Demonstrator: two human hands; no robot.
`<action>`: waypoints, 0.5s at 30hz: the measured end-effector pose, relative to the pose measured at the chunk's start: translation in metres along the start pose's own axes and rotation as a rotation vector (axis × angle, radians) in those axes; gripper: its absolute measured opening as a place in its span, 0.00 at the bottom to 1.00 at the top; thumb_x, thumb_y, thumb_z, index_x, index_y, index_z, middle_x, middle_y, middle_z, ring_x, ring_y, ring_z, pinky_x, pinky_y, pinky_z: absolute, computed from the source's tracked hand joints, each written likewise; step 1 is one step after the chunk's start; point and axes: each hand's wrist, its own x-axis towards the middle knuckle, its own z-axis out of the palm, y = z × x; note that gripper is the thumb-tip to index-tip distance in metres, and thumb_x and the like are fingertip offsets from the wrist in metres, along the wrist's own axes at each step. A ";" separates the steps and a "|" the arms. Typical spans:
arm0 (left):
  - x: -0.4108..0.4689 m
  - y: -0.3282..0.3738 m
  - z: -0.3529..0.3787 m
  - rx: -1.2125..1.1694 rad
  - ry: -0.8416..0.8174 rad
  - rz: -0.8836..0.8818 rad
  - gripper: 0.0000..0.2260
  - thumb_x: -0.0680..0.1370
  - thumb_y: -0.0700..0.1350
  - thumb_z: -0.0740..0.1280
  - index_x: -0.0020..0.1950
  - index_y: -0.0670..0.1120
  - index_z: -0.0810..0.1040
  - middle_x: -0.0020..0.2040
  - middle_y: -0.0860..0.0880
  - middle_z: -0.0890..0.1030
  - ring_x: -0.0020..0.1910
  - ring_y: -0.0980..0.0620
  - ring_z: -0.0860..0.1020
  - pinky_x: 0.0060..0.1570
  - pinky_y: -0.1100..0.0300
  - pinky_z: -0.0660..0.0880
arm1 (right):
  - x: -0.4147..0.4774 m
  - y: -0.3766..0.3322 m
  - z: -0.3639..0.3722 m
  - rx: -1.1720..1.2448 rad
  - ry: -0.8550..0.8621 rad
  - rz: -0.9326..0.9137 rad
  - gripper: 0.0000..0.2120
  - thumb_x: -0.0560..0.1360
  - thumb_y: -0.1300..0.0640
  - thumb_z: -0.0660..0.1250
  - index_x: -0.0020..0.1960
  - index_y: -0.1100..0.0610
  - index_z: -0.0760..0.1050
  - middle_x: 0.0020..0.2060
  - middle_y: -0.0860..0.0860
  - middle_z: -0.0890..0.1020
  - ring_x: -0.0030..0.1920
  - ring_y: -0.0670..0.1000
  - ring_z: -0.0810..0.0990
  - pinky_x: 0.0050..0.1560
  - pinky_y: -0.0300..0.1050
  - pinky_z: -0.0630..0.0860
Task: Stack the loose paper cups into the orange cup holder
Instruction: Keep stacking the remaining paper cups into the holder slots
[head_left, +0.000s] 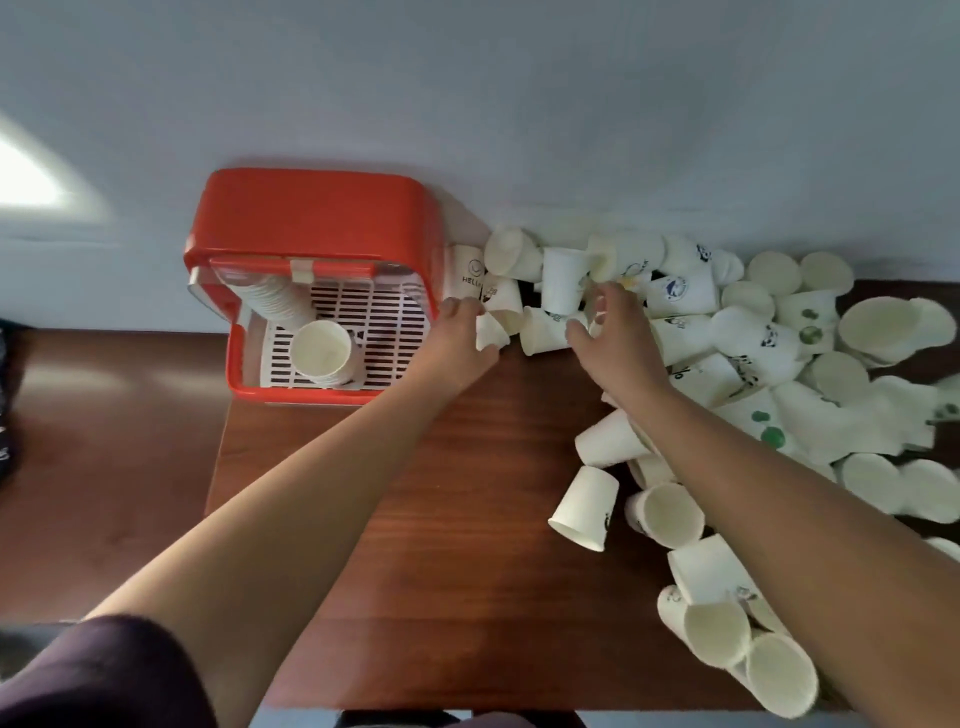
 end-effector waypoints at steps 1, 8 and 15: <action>0.008 0.001 0.007 0.017 0.008 -0.066 0.27 0.75 0.45 0.71 0.71 0.41 0.67 0.68 0.40 0.69 0.66 0.41 0.70 0.64 0.52 0.67 | 0.009 0.000 0.001 -0.013 0.011 0.013 0.23 0.75 0.50 0.67 0.66 0.57 0.69 0.58 0.55 0.75 0.55 0.54 0.76 0.50 0.45 0.70; 0.031 -0.004 0.056 0.033 0.098 -0.258 0.34 0.76 0.47 0.71 0.77 0.42 0.59 0.73 0.38 0.65 0.70 0.37 0.67 0.68 0.47 0.65 | 0.059 0.000 0.022 -0.074 -0.028 0.083 0.31 0.75 0.44 0.66 0.69 0.62 0.62 0.54 0.60 0.76 0.52 0.61 0.78 0.42 0.49 0.73; 0.022 -0.014 0.077 0.216 0.144 -0.200 0.31 0.78 0.49 0.68 0.78 0.43 0.60 0.65 0.38 0.72 0.65 0.37 0.71 0.65 0.44 0.67 | 0.083 0.008 0.034 -0.149 -0.117 0.099 0.33 0.78 0.45 0.62 0.78 0.50 0.53 0.59 0.61 0.74 0.56 0.61 0.76 0.43 0.48 0.68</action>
